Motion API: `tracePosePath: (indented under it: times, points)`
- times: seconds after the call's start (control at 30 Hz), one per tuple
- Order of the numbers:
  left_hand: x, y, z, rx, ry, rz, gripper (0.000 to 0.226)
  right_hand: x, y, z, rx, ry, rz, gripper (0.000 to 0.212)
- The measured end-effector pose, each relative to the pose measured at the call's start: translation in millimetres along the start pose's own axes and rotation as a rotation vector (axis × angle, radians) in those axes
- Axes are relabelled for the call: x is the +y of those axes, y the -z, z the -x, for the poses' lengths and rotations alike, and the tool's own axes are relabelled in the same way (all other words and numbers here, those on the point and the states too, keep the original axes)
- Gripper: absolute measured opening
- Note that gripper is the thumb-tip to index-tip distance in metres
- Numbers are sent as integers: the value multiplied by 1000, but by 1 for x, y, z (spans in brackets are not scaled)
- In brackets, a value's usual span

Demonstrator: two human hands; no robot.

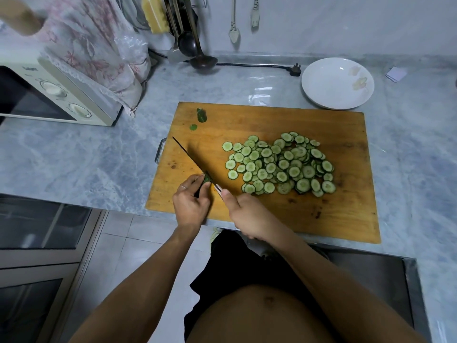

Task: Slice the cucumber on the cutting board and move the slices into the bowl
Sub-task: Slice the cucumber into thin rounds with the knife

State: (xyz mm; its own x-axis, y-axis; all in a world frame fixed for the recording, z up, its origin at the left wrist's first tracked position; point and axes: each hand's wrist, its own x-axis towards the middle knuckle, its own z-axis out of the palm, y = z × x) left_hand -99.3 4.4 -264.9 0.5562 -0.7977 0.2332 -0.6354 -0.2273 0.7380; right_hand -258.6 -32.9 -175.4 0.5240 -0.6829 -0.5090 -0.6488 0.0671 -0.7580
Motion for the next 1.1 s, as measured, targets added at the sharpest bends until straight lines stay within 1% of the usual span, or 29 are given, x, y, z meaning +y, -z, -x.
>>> tracePosePath:
  times: [0.13,0.2,0.33,0.47,0.57,0.67,0.8,0.9,1.0,1.1]
  points:
    - [-4,1,1,-15,-12,-15,38,0,-10,-3,41,49,70,65]
    - [-5,1,2,-15,0,-26,37,1,-12,-3,44,59,92,64]
    - [-2,2,6,-4,23,-22,27,3,-11,-4,59,51,88,64]
    - [-1,3,6,-14,21,-4,29,14,-2,1,94,-4,23,65]
    - [-1,5,5,10,-7,5,26,17,8,12,87,-7,-38,65]
    - [-3,5,7,34,-28,24,24,13,10,23,70,38,-28,69]
    - [-5,4,9,8,-16,47,24,15,2,29,65,100,44,68]
    - [-2,5,11,3,-3,62,25,15,2,30,57,101,53,71]
    - [0,6,10,-10,23,68,26,12,2,31,48,109,63,66]
    - [-1,7,9,-2,34,58,26,9,2,31,30,92,58,65]
